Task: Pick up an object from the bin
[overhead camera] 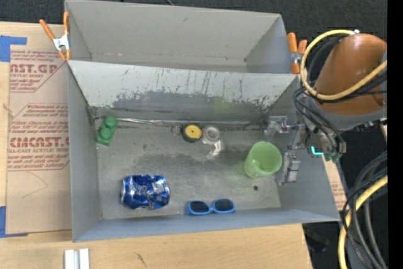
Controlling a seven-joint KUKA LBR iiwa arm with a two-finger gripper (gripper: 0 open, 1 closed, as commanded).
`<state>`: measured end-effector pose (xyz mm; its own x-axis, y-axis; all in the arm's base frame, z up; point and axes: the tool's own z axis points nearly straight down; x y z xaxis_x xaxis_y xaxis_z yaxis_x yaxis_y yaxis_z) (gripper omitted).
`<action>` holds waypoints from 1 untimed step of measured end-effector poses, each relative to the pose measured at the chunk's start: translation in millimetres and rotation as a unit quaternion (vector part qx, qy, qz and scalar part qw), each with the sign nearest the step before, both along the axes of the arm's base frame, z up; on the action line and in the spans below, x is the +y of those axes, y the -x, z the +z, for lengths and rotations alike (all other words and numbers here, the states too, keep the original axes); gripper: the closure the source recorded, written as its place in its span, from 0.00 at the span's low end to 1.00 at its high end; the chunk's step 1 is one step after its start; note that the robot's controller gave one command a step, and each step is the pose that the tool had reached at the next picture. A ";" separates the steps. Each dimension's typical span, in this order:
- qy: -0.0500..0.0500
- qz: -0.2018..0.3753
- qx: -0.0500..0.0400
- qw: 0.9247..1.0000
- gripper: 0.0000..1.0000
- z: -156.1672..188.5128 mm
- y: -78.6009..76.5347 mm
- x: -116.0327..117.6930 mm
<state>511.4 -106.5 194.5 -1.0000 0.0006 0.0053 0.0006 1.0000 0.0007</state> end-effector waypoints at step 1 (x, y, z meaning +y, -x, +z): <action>0.001 -0.146 -0.011 0.989 0.00 -101.6 -5.1 -20.3</action>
Offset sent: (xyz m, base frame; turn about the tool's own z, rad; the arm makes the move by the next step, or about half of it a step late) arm -0.0002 -0.0213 -0.1044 0.2957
